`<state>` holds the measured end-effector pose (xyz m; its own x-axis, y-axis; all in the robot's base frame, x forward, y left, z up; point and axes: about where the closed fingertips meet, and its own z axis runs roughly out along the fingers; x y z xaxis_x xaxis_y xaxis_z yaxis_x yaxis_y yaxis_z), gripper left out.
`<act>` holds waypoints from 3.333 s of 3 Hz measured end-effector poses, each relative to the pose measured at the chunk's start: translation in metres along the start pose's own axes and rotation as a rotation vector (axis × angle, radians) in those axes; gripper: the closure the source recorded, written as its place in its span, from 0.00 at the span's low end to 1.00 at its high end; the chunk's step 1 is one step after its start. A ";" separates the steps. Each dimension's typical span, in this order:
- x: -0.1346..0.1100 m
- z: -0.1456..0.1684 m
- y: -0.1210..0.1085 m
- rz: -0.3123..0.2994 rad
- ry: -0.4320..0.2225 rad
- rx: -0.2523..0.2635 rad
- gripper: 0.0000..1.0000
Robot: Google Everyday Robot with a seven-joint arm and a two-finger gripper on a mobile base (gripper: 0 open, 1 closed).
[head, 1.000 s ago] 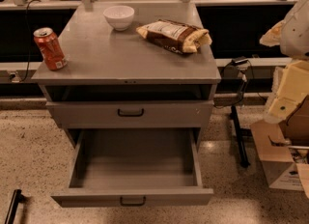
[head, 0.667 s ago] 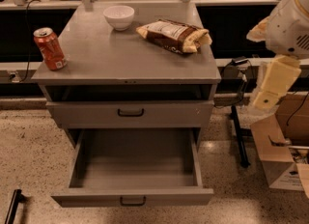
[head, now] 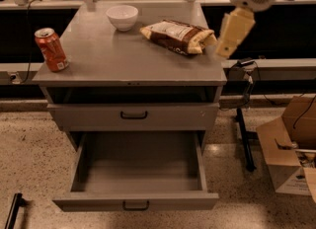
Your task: Place brown chip bag into middle drawer
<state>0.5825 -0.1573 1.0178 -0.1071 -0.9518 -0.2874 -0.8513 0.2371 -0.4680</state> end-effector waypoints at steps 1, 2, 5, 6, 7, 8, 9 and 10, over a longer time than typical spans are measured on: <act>0.002 0.030 -0.054 0.085 -0.005 0.093 0.00; 0.000 0.061 -0.075 0.212 -0.071 0.141 0.00; -0.013 0.147 -0.074 0.245 -0.015 0.103 0.00; -0.019 0.179 -0.071 0.295 -0.033 0.086 0.00; -0.021 0.212 -0.064 0.347 -0.048 0.044 0.18; -0.016 0.234 -0.060 0.382 -0.043 0.032 0.41; -0.020 0.236 -0.058 0.356 -0.064 0.062 0.64; -0.029 0.220 -0.062 0.320 -0.076 0.145 0.87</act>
Offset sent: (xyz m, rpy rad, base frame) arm 0.1273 -0.0076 -0.0518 0.2789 -0.1068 -0.2814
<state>0.7518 -0.1017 0.8710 -0.3127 -0.8092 -0.4975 -0.6986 0.5508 -0.4567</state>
